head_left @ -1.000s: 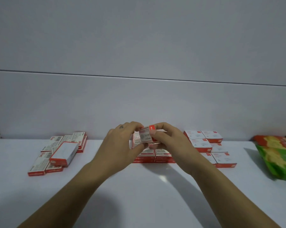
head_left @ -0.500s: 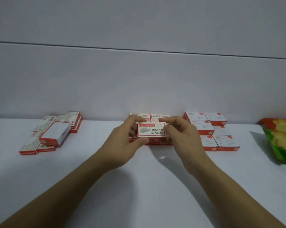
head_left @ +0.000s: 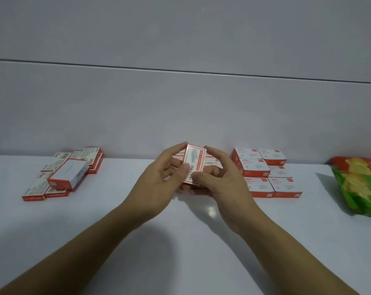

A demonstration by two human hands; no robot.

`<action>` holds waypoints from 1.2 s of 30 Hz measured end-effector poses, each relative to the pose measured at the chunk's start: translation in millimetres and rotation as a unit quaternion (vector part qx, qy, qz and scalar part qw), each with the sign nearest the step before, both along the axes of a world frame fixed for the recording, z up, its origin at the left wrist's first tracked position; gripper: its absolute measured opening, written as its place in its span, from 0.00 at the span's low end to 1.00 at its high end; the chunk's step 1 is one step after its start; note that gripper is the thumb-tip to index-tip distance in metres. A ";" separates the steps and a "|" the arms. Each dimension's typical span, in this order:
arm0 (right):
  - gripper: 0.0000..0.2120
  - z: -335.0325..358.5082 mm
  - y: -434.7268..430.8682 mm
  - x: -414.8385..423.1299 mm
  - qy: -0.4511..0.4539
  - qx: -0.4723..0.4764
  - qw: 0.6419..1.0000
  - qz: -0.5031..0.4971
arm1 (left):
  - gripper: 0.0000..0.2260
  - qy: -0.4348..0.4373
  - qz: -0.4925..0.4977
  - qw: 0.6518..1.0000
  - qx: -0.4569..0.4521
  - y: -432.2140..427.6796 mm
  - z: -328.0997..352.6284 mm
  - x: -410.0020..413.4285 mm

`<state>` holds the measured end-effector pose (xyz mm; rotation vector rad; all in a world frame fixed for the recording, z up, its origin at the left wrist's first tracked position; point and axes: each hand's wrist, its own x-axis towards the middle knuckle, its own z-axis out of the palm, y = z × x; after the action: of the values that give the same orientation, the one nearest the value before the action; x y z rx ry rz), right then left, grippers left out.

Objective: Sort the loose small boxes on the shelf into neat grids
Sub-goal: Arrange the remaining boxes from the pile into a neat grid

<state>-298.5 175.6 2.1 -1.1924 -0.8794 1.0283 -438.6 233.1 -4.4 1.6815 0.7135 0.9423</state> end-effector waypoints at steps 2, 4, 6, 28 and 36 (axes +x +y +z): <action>0.23 1.8 -1.7 -1.0 -0.001 0.000 0.999 0.036 | 0.23 0.042 -0.035 0.998 0.020 0.4 2.3 -2.0; 0.13 5.3 -2.9 -0.9 -0.039 -0.005 0.998 0.040 | 0.23 0.064 -0.044 0.996 0.040 5.2 5.8 -6.8; 0.07 6.5 -2.2 0.8 -0.082 -0.012 0.997 -0.004 | 0.22 0.091 -0.043 0.994 0.053 11.6 10.8 -12.4; 0.09 -9.4 5.4 17.5 -0.443 -0.084 0.892 -0.018 | 0.20 0.465 0.016 0.821 0.329 15.1 -8.7 -35.6; 0.06 -12.6 7.5 16.4 -0.485 -0.044 0.873 -0.034 | 0.17 0.455 0.032 0.809 0.370 13.8 -20.3 -27.8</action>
<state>-282.1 183.1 -10.5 -1.8419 -1.5479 0.3479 -466.4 246.9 -24.7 2.8918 1.1014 0.3912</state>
